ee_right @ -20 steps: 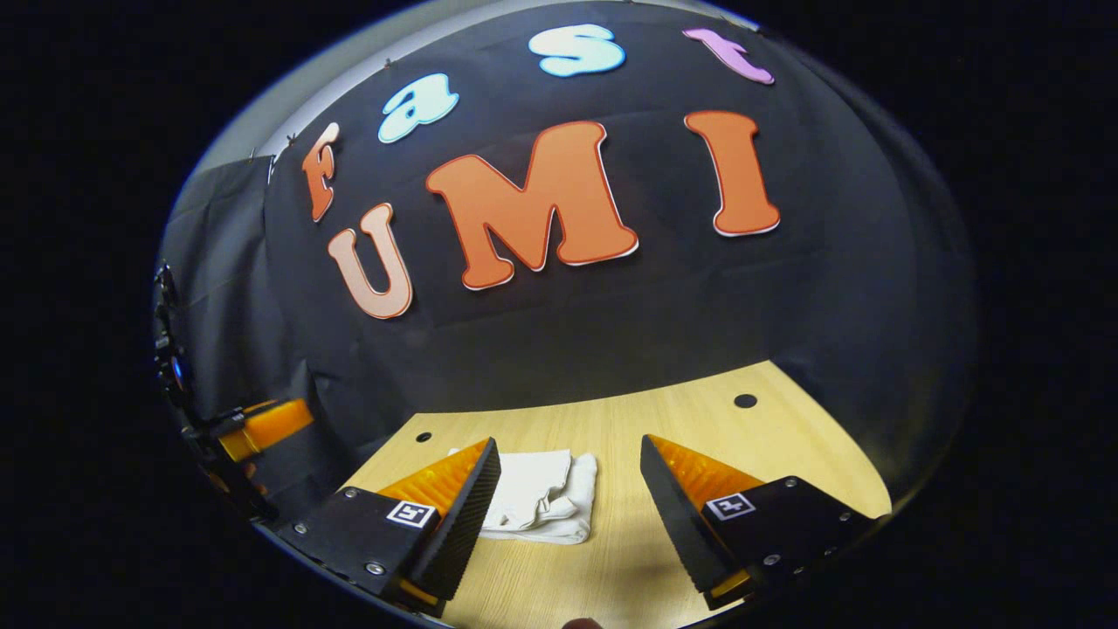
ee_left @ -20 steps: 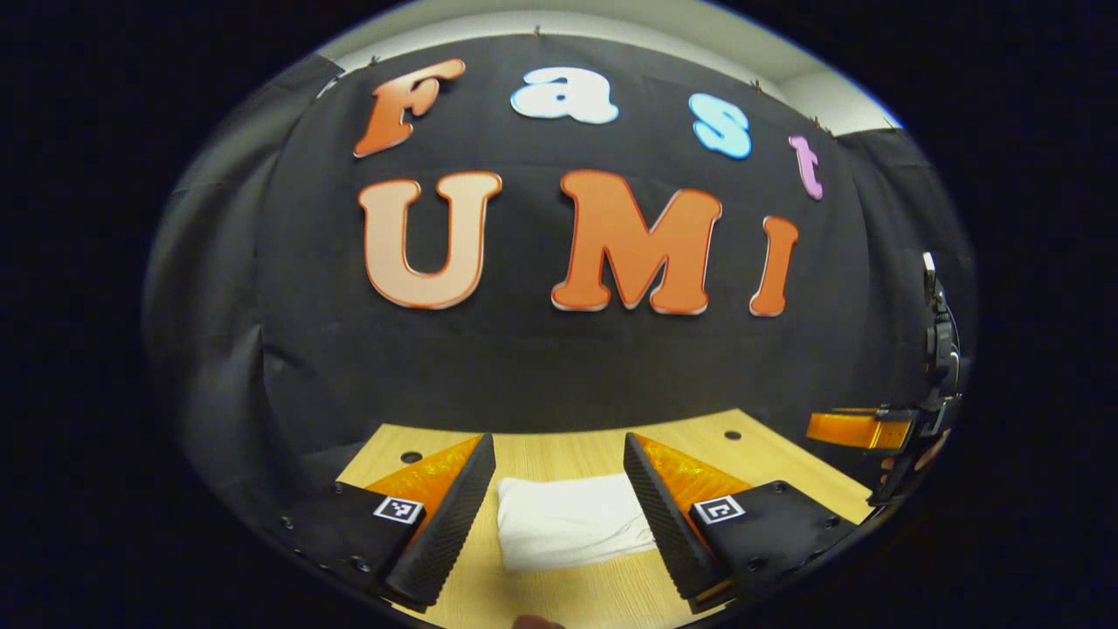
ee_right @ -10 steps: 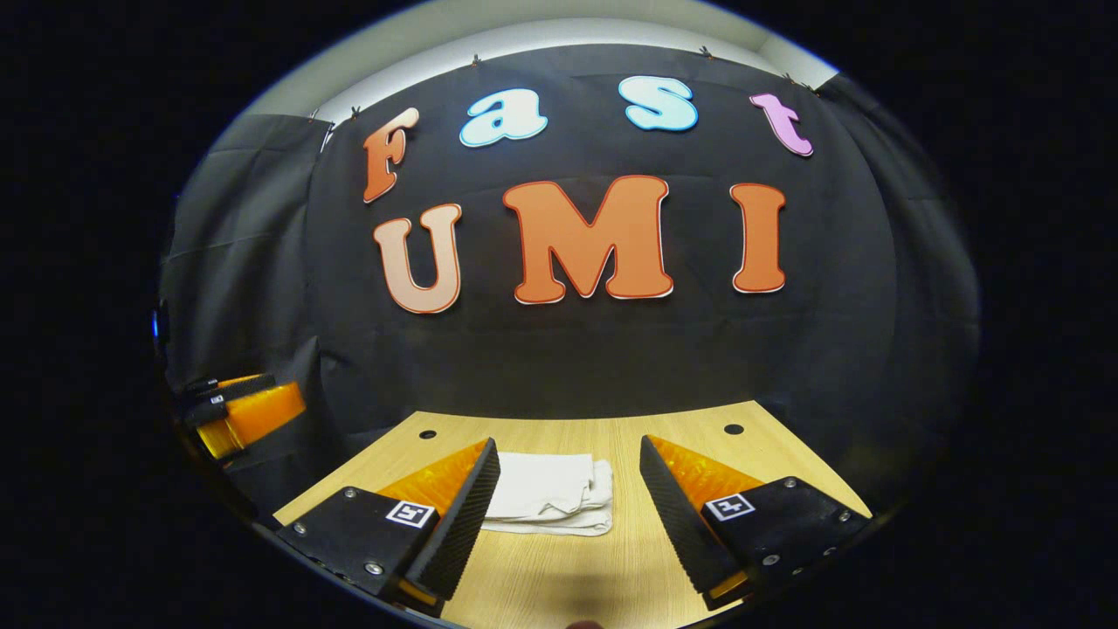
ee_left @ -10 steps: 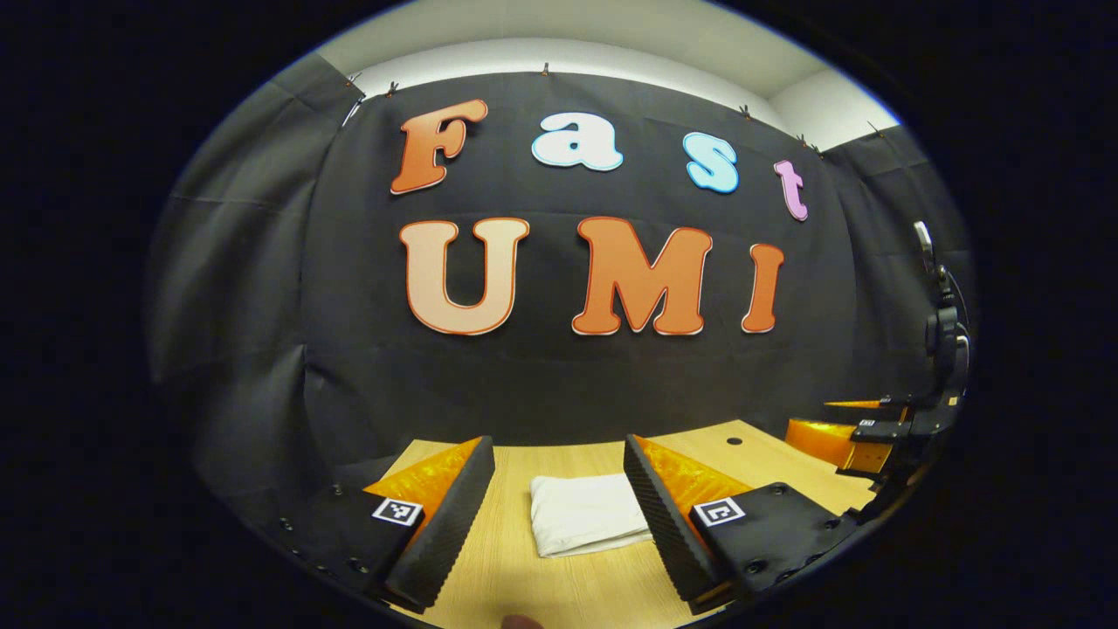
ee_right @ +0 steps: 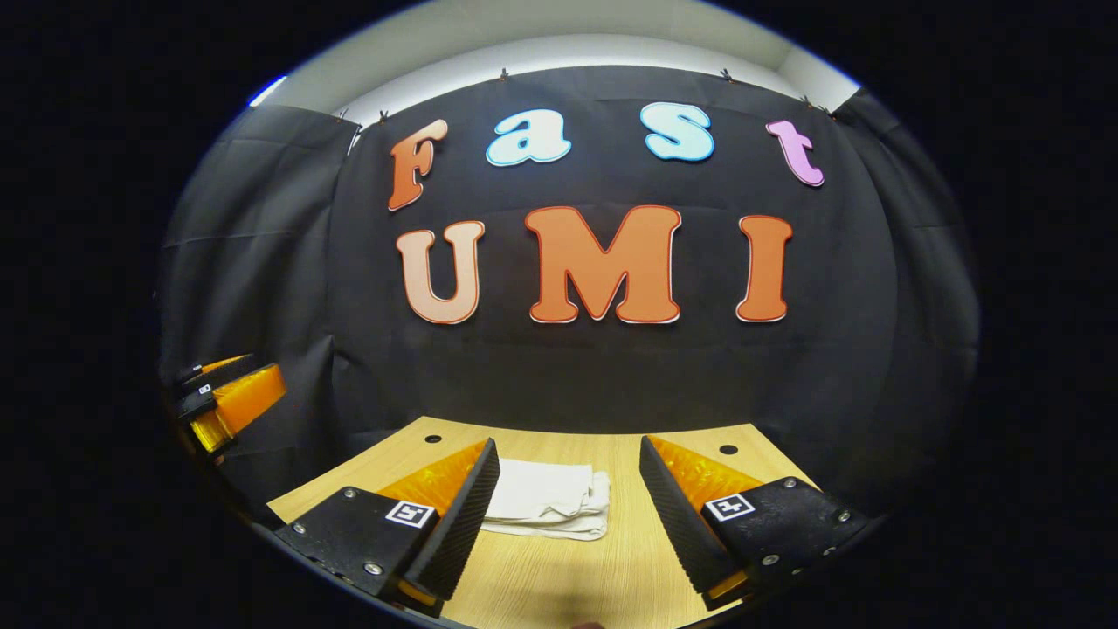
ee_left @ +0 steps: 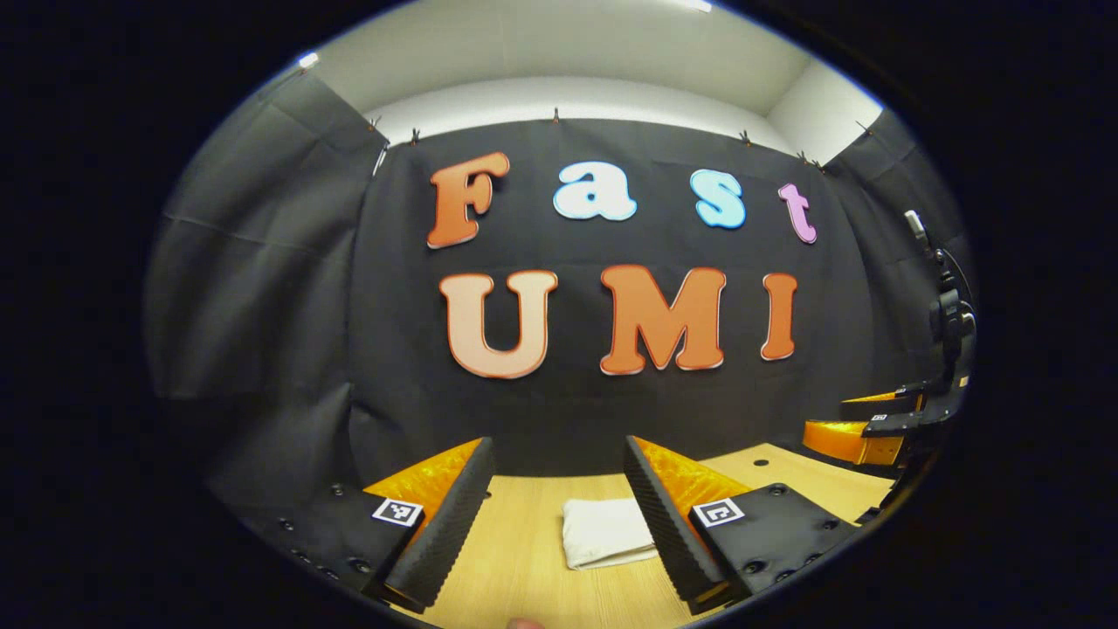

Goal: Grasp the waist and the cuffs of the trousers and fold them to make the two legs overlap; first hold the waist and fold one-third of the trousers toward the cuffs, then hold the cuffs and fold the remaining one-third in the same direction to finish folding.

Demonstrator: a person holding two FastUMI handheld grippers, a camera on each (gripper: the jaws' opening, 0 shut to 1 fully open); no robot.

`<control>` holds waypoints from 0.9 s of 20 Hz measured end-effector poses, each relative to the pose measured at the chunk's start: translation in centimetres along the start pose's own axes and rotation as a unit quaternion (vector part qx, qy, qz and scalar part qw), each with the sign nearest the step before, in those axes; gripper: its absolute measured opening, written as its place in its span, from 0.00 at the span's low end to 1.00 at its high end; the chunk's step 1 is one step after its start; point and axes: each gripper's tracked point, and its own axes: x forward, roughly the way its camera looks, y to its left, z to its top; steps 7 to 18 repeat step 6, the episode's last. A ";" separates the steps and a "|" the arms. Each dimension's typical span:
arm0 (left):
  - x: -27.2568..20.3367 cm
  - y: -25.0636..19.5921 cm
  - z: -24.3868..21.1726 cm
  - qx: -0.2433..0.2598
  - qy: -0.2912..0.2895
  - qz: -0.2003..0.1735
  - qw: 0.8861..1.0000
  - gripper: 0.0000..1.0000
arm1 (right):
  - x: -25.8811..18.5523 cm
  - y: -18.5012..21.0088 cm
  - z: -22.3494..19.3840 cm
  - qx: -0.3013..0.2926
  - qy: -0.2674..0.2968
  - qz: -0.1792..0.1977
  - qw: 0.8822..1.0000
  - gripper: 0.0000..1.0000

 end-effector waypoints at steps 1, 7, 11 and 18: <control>0.5 -0.2 0.0 0.008 0.002 0.008 1.000 0.95 | -0.1 -0.3 0.2 -0.005 -0.001 0.012 1.000 0.97; -1.2 -4.0 0.7 0.010 0.001 0.035 0.999 0.96 | -1.8 -4.0 0.0 -0.018 0.001 0.055 0.998 0.97; -1.2 -4.0 0.7 0.010 0.001 0.035 0.999 0.96 | -1.8 -4.0 0.0 -0.018 0.001 0.055 0.998 0.97; -1.2 -4.0 0.7 0.010 0.001 0.035 0.999 0.96 | -1.8 -4.0 0.0 -0.018 0.001 0.055 0.998 0.97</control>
